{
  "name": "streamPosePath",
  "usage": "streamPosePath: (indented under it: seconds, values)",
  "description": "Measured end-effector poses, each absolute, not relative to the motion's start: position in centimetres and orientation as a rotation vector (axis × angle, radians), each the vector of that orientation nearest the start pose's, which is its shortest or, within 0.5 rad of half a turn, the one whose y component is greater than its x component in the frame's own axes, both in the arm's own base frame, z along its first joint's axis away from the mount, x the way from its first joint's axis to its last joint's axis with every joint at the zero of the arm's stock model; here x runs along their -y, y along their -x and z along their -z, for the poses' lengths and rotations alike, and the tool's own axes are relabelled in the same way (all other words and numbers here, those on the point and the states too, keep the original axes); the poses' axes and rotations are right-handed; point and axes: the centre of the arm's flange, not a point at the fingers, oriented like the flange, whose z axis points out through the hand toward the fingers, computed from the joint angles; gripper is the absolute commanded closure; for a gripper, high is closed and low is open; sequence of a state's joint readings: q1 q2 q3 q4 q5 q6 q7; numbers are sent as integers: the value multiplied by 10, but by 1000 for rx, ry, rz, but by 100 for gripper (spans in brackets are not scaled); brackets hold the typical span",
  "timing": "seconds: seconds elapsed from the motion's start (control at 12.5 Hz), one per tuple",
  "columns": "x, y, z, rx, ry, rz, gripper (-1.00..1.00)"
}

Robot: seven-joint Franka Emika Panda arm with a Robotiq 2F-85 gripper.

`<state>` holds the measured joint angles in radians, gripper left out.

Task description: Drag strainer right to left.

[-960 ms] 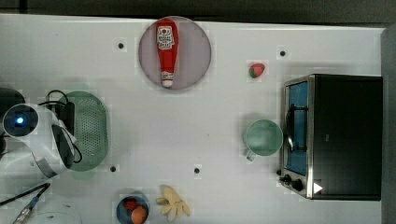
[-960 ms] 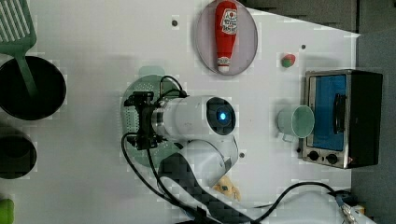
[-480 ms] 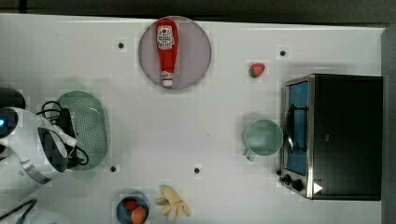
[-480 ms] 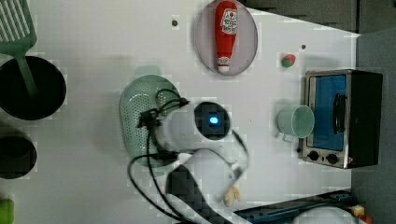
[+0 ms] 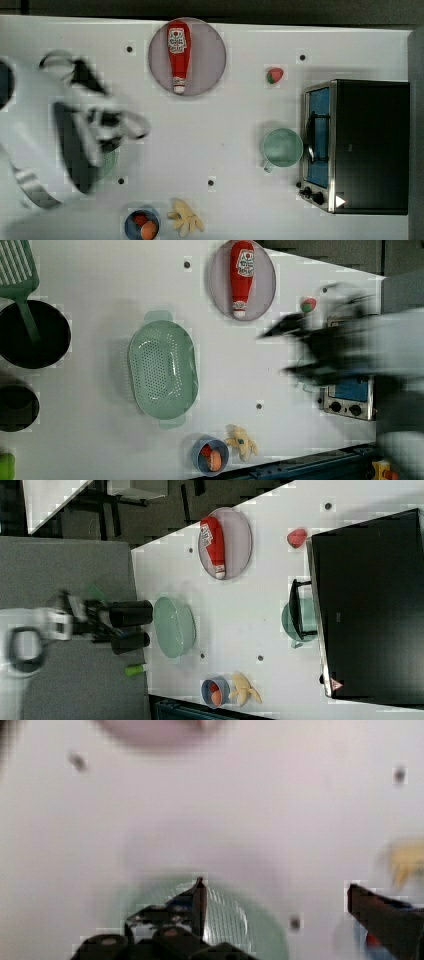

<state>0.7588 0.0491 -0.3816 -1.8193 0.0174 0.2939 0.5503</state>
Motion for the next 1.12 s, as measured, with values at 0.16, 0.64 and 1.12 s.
streamPosePath:
  seconds: [0.16, 0.64, 1.12]
  values:
    - [-91, -537, -605, -1364, 2728, 229, -100]
    - [191, -464, -652, -1593, 2546, 278, -100]
    - [105, -512, -571, -1504, 2836, 39, -100]
